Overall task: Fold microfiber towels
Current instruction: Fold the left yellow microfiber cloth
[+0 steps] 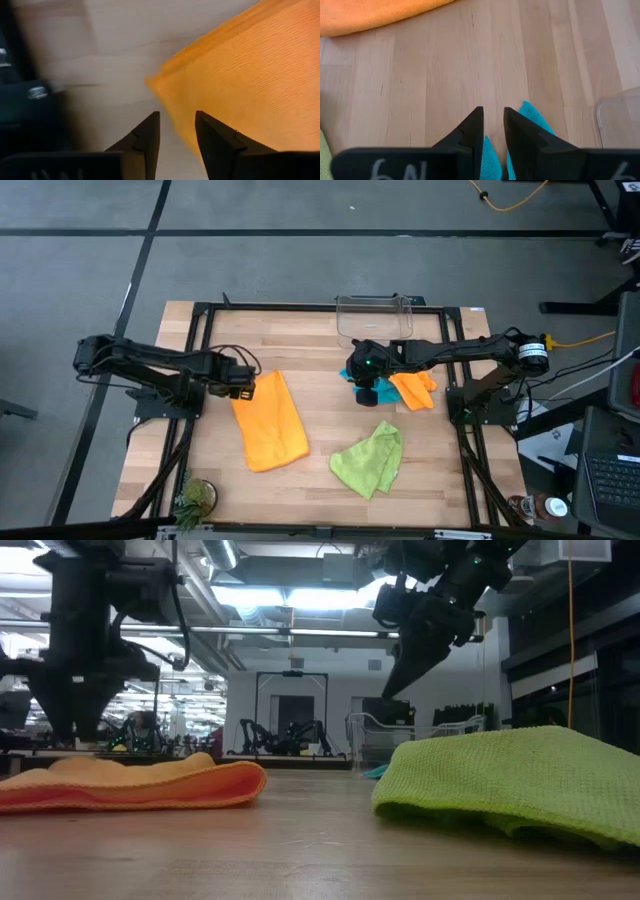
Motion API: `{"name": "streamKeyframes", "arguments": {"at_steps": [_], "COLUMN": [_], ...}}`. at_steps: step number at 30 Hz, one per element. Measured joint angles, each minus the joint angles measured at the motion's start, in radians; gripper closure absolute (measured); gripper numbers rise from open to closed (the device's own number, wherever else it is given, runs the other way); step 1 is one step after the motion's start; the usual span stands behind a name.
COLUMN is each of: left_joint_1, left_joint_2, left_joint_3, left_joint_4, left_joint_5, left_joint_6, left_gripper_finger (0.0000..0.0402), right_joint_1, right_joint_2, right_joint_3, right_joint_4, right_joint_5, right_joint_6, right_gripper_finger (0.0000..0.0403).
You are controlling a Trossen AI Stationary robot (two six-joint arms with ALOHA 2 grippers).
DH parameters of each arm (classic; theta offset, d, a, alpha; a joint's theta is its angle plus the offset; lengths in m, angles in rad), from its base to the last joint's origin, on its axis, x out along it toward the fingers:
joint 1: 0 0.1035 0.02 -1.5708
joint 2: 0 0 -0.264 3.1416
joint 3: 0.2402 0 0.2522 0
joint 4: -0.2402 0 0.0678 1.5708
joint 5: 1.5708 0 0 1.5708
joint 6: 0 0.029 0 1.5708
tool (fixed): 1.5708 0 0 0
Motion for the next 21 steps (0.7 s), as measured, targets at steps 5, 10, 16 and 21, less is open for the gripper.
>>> {"name": "streamKeyframes", "arguments": {"at_steps": [5,10,16,21], "left_joint_1": [0.033,-0.029,-0.159,-0.263], "left_joint_2": [0.000,0.007,0.098,0.225], "left_joint_3": [0.115,0.149,0.066,-0.013], "left_joint_4": [-0.077,0.243,0.485,0.740], "left_joint_5": [-0.048,-0.069,-0.196,-0.397], "left_joint_6": [0.031,0.165,0.240,0.261], "left_gripper_finger": [0.0283,0.0284,0.0286,0.0286], "right_joint_1": [0.000,0.000,0.000,0.000], "right_joint_2": [0.000,0.000,0.000,0.000], "right_joint_3": [0.000,0.000,0.000,0.000], "right_joint_4": [0.011,0.010,0.010,0.011], "right_joint_5": [0.000,0.000,0.000,-0.001], "right_joint_6": [-0.001,0.002,0.003,0.005], "right_gripper_finger": [0.0325,0.0325,0.0325,0.0325]}}
